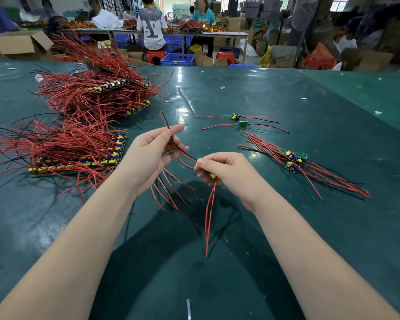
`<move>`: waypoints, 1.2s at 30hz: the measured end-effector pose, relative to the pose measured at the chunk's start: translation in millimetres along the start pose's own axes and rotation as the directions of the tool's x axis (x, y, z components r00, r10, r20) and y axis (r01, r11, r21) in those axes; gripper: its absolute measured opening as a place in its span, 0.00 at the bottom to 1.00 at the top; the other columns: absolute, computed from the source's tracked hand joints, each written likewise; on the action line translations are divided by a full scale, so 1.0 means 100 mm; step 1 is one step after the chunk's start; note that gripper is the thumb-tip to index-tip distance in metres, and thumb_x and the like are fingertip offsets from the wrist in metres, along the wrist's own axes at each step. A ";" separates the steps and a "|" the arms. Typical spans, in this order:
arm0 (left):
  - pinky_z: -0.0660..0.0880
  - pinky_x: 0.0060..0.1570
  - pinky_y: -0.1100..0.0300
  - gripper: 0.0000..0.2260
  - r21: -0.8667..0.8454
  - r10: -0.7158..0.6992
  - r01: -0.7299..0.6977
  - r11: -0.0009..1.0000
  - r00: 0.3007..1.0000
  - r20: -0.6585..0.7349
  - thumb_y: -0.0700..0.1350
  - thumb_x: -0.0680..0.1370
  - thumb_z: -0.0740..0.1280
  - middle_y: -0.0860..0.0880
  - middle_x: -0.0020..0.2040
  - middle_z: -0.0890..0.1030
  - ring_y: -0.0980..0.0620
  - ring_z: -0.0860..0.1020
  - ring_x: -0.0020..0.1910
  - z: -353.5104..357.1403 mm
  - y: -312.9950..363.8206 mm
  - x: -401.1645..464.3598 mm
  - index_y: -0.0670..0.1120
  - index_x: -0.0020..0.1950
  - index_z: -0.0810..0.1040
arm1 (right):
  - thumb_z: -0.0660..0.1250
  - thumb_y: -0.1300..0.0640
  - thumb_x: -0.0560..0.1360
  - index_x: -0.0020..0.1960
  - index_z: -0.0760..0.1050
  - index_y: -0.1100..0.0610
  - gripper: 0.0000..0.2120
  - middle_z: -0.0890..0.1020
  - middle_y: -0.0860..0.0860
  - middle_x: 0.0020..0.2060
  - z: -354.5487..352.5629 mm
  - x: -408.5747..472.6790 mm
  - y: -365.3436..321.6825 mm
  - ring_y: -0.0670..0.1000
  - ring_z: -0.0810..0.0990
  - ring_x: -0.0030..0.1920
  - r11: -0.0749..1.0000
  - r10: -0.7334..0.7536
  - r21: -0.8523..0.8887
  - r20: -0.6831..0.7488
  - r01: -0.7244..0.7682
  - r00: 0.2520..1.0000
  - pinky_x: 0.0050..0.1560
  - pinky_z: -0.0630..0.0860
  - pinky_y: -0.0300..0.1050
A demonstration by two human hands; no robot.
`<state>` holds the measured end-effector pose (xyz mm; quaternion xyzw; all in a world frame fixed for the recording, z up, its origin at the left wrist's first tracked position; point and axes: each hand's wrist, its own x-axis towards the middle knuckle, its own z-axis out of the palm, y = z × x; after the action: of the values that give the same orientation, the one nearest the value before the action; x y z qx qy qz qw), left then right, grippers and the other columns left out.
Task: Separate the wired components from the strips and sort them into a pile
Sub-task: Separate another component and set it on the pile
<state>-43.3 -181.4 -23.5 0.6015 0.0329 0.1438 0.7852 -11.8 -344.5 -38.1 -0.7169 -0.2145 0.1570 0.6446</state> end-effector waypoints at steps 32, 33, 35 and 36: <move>0.79 0.35 0.64 0.09 -0.109 -0.065 0.045 0.993 0.980 -0.188 0.38 0.80 0.62 0.46 0.35 0.84 0.52 0.84 0.36 -0.06 0.07 -0.02 0.37 0.45 0.79 | 0.68 0.60 0.76 0.35 0.82 0.53 0.11 0.82 0.48 0.29 -0.01 -0.01 -0.04 0.44 0.76 0.29 0.977 -0.027 -0.211 -0.048 0.016 0.998 0.33 0.71 0.33; 0.80 0.36 0.63 0.09 -0.016 0.004 -0.008 1.000 0.975 -0.222 0.37 0.80 0.62 0.45 0.35 0.84 0.51 0.84 0.36 -0.07 0.05 -0.01 0.36 0.44 0.79 | 0.68 0.60 0.76 0.35 0.82 0.53 0.11 0.82 0.48 0.29 0.00 -0.01 -0.03 0.44 0.76 0.30 0.977 -0.031 -0.211 -0.037 0.023 0.999 0.35 0.72 0.34; 0.81 0.38 0.60 0.09 0.159 0.115 -0.074 0.985 0.957 -0.266 0.36 0.80 0.62 0.43 0.37 0.83 0.50 0.84 0.35 -0.07 0.01 -0.02 0.36 0.43 0.79 | 0.68 0.61 0.76 0.36 0.82 0.54 0.11 0.82 0.48 0.29 0.02 -0.02 -0.04 0.45 0.77 0.31 0.982 -0.041 -0.185 -0.014 0.037 0.999 0.37 0.74 0.36; 0.81 0.38 0.60 0.09 0.268 0.179 -0.104 0.958 0.946 -0.270 0.36 0.80 0.63 0.43 0.37 0.83 0.51 0.84 0.35 -0.07 -0.01 -0.03 0.38 0.43 0.79 | 0.68 0.61 0.76 0.36 0.82 0.54 0.11 0.82 0.48 0.29 0.02 -0.03 -0.05 0.45 0.78 0.31 0.986 -0.046 -0.157 0.002 0.046 0.999 0.37 0.74 0.35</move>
<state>-47.5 -176.2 -26.6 0.6687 0.1225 0.2819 0.6770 -15.8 -343.5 -33.6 -0.7605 -0.2422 0.1244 0.5895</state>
